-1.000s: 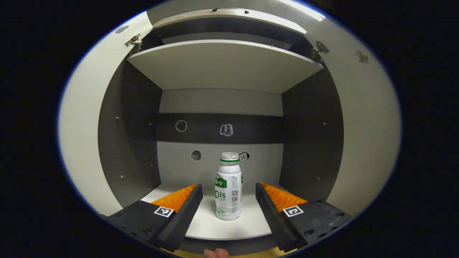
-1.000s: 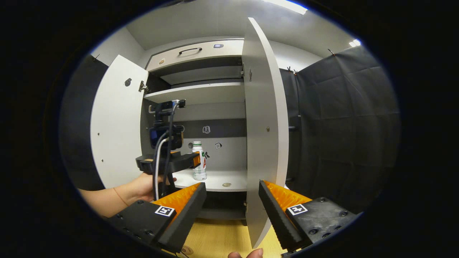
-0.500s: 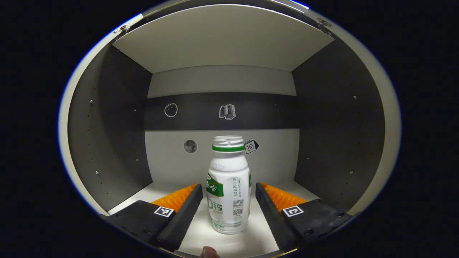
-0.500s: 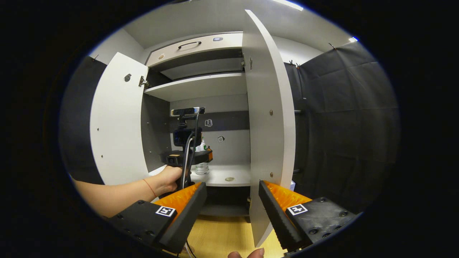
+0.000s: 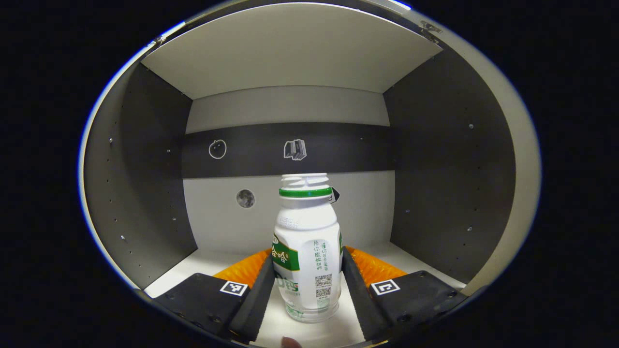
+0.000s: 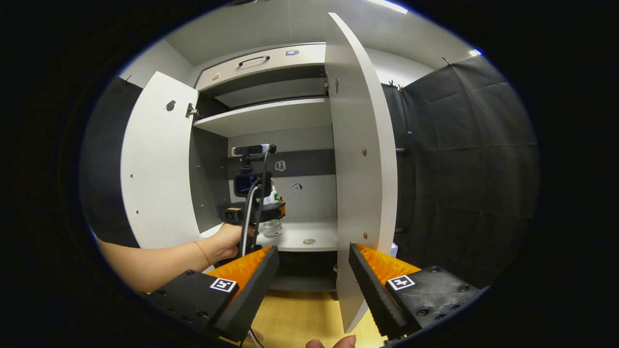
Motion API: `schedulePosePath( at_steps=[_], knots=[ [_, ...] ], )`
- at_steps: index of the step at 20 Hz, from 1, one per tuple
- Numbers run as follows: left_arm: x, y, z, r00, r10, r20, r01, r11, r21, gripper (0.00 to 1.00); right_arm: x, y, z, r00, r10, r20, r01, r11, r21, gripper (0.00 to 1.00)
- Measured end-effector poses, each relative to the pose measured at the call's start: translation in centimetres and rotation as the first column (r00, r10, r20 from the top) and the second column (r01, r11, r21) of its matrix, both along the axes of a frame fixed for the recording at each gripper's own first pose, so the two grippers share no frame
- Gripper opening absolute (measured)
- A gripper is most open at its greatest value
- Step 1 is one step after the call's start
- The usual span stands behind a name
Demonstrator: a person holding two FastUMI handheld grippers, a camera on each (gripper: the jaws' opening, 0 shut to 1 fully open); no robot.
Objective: Grasp the bottle in the cabinet with the left hand and place it on the coaster, then close the right door with the right hand and the left door with the left hand.
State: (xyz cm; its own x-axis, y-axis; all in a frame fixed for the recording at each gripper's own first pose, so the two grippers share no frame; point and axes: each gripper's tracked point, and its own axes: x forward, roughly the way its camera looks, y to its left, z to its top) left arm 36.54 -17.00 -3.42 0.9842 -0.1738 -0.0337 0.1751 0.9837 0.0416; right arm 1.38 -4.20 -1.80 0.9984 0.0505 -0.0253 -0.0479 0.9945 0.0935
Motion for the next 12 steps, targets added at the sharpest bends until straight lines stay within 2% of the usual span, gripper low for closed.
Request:
schedulePosePath(
  at_steps=[2, 7, 12],
  knots=[
    [-2.3, 0.9, 1.3, 1.000, -0.008, 0.028, 0.008, 1.000, -0.007, 0.78, -0.3, -0.2, 0.0, 1.000, -0.009, 0.003, 0.009, 1.000, -0.012, 0.97],
    [-11.5, 4.4, 3.5, 0.998, -0.012, 0.062, 0.015, 0.999, -0.042, 0.78, -1.1, -0.1, 0.6, 1.000, -0.023, 0.022, 0.023, 0.999, -0.023, 0.97],
    [-18.9, 6.9, 2.9, 0.996, -0.017, 0.083, 0.018, 1.000, -0.004, 0.77, -2.2, 0.2, 0.8, 0.999, -0.029, 0.041, 0.031, 0.998, -0.059, 0.97]
  ],
)
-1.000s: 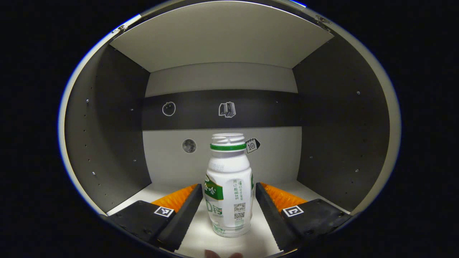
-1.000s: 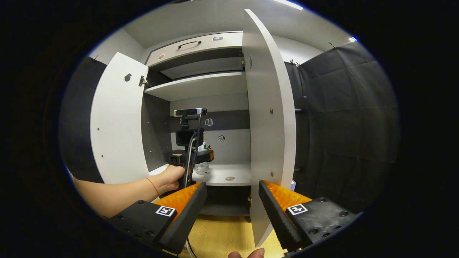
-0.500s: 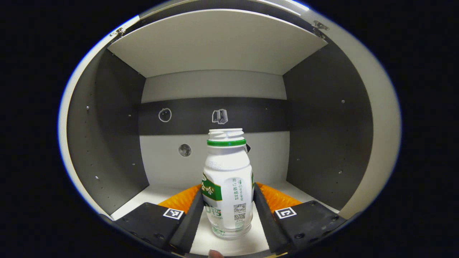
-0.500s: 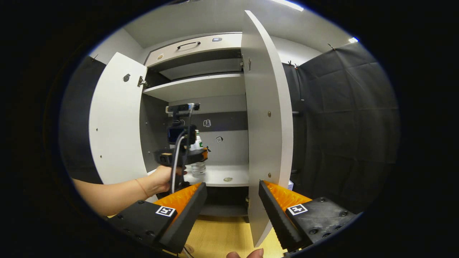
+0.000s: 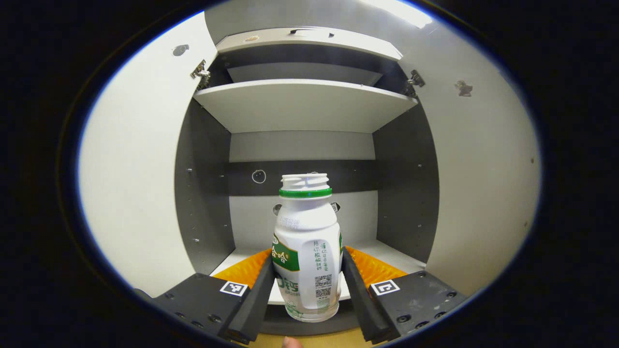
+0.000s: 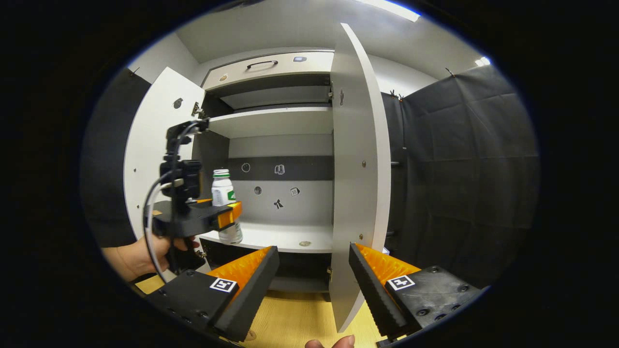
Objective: Grasp the bottle in the cabinet with the left hand and place it on the coaster, then close the right door with the right hand and the left door with the left hand.
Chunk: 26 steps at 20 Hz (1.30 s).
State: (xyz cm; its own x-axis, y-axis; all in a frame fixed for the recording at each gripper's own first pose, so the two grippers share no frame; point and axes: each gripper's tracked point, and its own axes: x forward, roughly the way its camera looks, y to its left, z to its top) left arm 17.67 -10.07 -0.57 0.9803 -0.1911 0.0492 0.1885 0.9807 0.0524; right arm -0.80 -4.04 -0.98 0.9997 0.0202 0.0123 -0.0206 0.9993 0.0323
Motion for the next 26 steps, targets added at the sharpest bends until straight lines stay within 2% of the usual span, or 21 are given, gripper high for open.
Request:
schedulePosePath(
  at_steps=[6, 10, 15, 19, 22, 26],
  knots=[
    [-7.2, 1.4, -4.8, 1.000, -0.006, -0.012, 0.005, 0.999, -0.043, 0.78, -0.6, 0.4, 0.5, 1.000, -0.010, 0.025, 0.010, 1.000, -0.010, 0.98],
    [-10.7, 1.7, -9.2, 1.000, -0.008, -0.015, 0.008, 1.000, 0.000, 0.77, -0.7, 0.1, 0.9, 0.998, -0.026, 0.053, 0.027, 0.999, -0.019, 0.98],
    [-14.3, 1.9, -15.2, 0.999, -0.013, -0.051, 0.011, 0.999, -0.037, 0.77, -0.1, -0.3, 0.3, 0.996, -0.047, 0.073, 0.049, 0.999, -0.021, 0.98],
    [-16.3, 1.2, -19.8, 0.998, -0.022, -0.063, 0.018, 0.998, -0.052, 0.77, 0.5, 0.3, -1.0, 0.995, -0.029, 0.097, 0.030, 1.000, -0.005, 1.00],
    [-17.1, 0.9, -24.4, 0.995, -0.027, -0.094, 0.023, 0.998, -0.054, 0.78, 0.7, 0.1, -2.1, 0.994, -0.020, 0.110, 0.021, 1.000, -0.008, 0.95],
    [-17.5, 0.7, -29.0, 0.991, -0.017, -0.132, 0.012, 0.999, -0.036, 0.78, 0.9, -0.5, -3.7, 0.995, -0.024, 0.095, 0.024, 1.000, 0.001, 0.98]
  ],
)
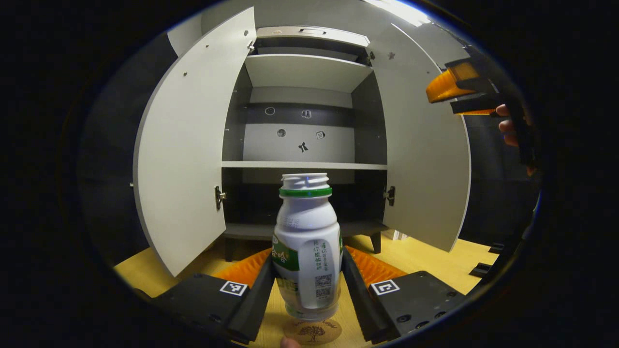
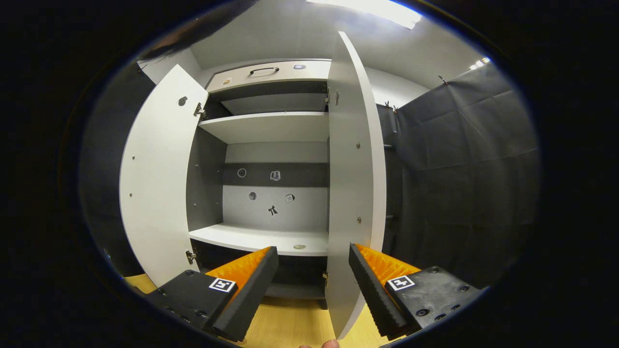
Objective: Grasp the bottle in the cabinet with the left hand and place it on the coaster, then close the right door with the right hand and the left door with the left hand.
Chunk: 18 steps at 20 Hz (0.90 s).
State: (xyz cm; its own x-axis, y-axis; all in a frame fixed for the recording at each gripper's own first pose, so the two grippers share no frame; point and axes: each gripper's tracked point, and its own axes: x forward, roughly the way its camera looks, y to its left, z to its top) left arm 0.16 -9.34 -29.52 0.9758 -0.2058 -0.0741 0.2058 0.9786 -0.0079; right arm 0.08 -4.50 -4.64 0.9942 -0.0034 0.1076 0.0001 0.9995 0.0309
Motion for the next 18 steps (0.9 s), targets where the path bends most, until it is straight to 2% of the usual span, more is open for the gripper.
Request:
schedulePosePath(
  at_steps=[4, 7, 10, 14, 18],
  knots=[
    [-0.5, 0.0, -2.8, 1.000, 0.016, -0.015, -0.016, 1.000, -0.007, 0.78, 0.1, 0.1, -0.9, 1.000, 0.010, -0.020, -0.010, 1.000, 0.004, 0.98],
    [-0.8, -0.1, -4.6, 0.999, 0.027, -0.019, -0.027, 1.000, 0.016, 0.78, 0.0, 1.1, -1.2, 0.999, 0.043, -0.033, -0.043, 0.999, 0.004, 0.98],
    [-0.9, 0.2, -6.0, 0.999, 0.045, -0.029, -0.045, 0.999, 0.001, 0.78, -0.1, 2.2, -1.4, 0.996, 0.075, -0.050, -0.075, 0.997, 0.003, 0.97],
    [-1.3, 1.4, -8.1, 0.996, 0.071, -0.050, -0.073, 0.997, -0.034, 0.78, -0.1, 2.9, -2.1, 0.995, 0.070, -0.067, -0.072, 0.997, -0.018, 0.98],
    [-1.5, 1.2, -8.0, 0.998, 0.063, -0.026, -0.064, 0.997, -0.047, 0.80, -0.4, 4.1, -1.7, 0.995, 0.072, -0.068, -0.071, 0.997, 0.012, 0.98]
  ],
)
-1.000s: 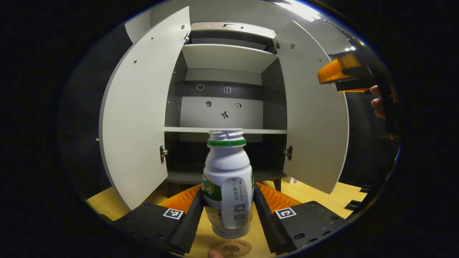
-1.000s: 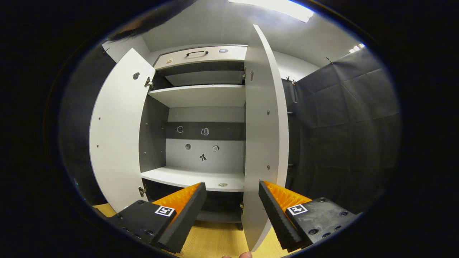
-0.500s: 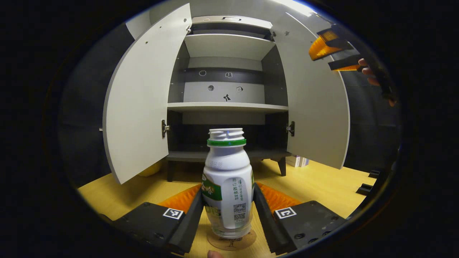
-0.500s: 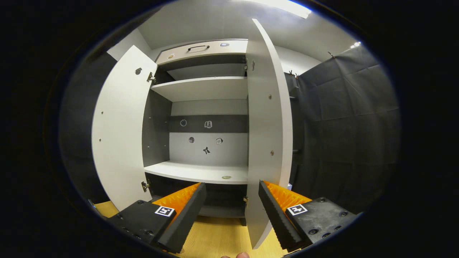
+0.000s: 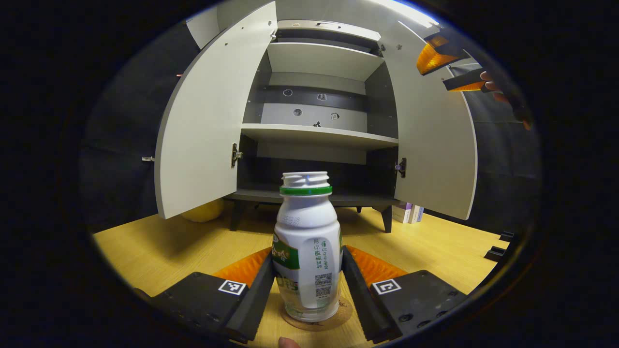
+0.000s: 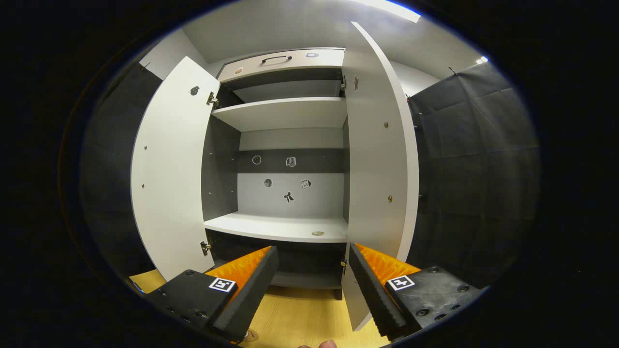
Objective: Grasp the bottle in the cabinet with the left hand and place it on the coaster, then close the right door with the right hand and the left door with the left hand.
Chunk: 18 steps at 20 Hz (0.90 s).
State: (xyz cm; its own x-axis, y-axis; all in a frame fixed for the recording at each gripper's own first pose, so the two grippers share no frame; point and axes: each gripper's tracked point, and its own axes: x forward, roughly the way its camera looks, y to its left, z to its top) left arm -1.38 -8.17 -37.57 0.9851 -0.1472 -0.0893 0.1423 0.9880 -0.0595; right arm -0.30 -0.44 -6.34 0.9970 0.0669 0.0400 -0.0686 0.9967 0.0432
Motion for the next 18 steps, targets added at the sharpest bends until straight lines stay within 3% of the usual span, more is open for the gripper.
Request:
schedulePosePath(
  at_steps=[3, 4, 5, 6, 13, 18],
  knots=[
    [-0.1, -0.9, -0.8, 0.999, -0.030, -0.039, 0.029, 0.999, -0.014, 0.84, -0.3, 0.7, 0.1, 1.000, 0.000, -0.006, 0.000, 1.000, 0.010, 0.98],
    [-0.1, -0.7, -0.9, 0.999, -0.027, -0.043, 0.026, 1.000, -0.014, 0.87, -0.5, 0.9, 0.2, 1.000, 0.004, -0.007, -0.004, 1.000, 0.020, 0.98],
    [-0.3, -0.7, -0.6, 0.999, -0.025, -0.040, 0.024, 1.000, -0.015, 0.97, -0.7, 1.0, 0.3, 1.000, 0.010, -0.007, -0.009, 1.000, 0.028, 0.98],
    [-0.3, -0.7, -0.6, 0.999, -0.025, -0.040, 0.024, 1.000, -0.014, 0.98, -0.8, 1.0, 0.3, 1.000, 0.012, -0.007, -0.012, 0.999, 0.030, 0.98],
    [-2.7, -0.9, -0.8, 0.996, -0.055, -0.071, 0.056, 0.998, 0.020, 0.97, -1.3, -0.5, 0.9, 1.000, -0.006, -0.020, 0.007, 0.999, 0.049, 0.97],
    [-5.5, 0.9, 2.7, 0.997, -0.030, -0.073, 0.032, 0.999, 0.026, 0.97, -1.9, -2.6, 2.2, 0.999, -0.033, -0.028, 0.034, 0.999, 0.042, 0.98]
  ],
)
